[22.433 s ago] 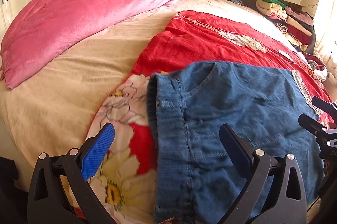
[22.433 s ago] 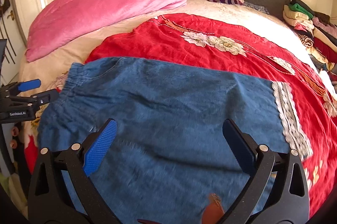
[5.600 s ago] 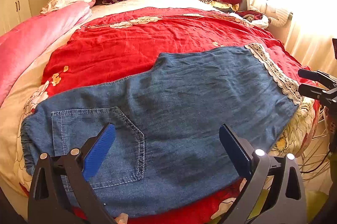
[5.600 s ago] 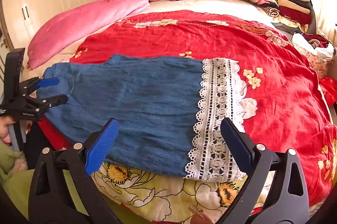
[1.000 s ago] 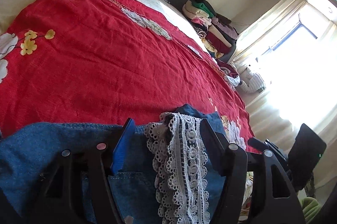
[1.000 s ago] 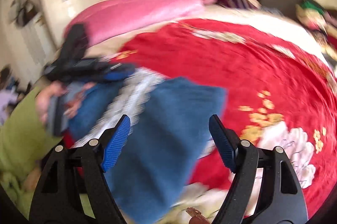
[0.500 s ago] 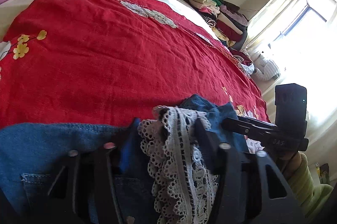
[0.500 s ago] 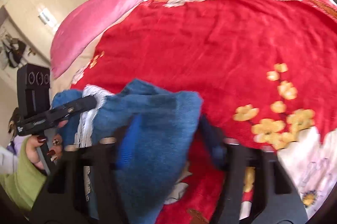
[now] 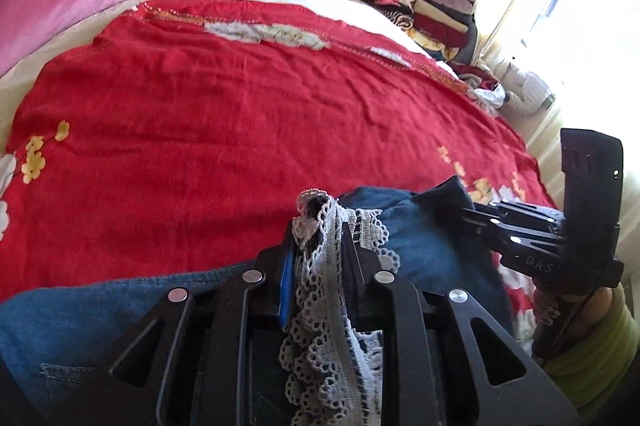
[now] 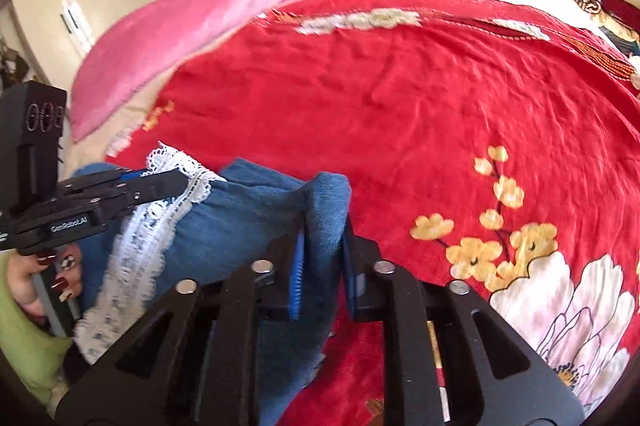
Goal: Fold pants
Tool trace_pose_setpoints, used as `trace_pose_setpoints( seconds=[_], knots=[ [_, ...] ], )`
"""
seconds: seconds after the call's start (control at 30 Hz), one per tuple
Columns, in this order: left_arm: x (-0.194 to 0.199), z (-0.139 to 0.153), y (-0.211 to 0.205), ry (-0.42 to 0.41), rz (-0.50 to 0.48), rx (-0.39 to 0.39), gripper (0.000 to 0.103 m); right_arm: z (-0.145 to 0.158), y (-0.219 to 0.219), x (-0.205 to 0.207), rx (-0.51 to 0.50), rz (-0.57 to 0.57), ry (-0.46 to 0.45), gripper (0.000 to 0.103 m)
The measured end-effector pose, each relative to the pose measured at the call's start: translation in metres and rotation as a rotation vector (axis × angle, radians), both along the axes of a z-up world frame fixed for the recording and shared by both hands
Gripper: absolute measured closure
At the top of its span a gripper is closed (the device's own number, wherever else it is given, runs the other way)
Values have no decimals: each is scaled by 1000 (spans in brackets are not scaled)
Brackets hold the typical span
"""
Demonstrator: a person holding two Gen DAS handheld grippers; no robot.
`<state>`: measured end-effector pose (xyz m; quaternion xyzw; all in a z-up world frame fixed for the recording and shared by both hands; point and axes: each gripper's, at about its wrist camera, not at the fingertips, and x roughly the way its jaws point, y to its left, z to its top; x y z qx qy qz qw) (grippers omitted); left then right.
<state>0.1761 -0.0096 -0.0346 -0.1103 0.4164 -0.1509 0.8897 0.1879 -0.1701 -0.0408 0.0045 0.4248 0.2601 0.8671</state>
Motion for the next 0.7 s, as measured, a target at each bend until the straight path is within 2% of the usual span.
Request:
trace_pose_setpoints(
  seconds=[0.1, 0.13, 0.17, 0.2, 0.33, 0.57, 0.7],
  knots=[
    [-2, -5, 8, 9, 13, -18, 72, -4, 0, -1, -13, -6, -1, 80],
    [-6, -3, 11, 9, 12, -20, 69, -1, -1, -2, -17, -14, -7, 66],
    [-8, 0, 11, 7, 11, -16, 68, 2, -3, -5, -18, -25, -10, 46],
    [-10, 3, 12, 4, 13, -10, 65, 8, -7, -9, -3, -43, -23, 39],
    [-33, 18, 21, -25, 29, -3, 49, 21, -19, -31, 23, -51, -59, 35],
    [-87, 27, 27, -48, 12, 25, 47, 21, -32, -75, 13, -35, -61, 29],
    [-115, 24, 28, -29, -4, -10, 47, 19, -36, -95, 6, -20, -48, 26]
  ],
)
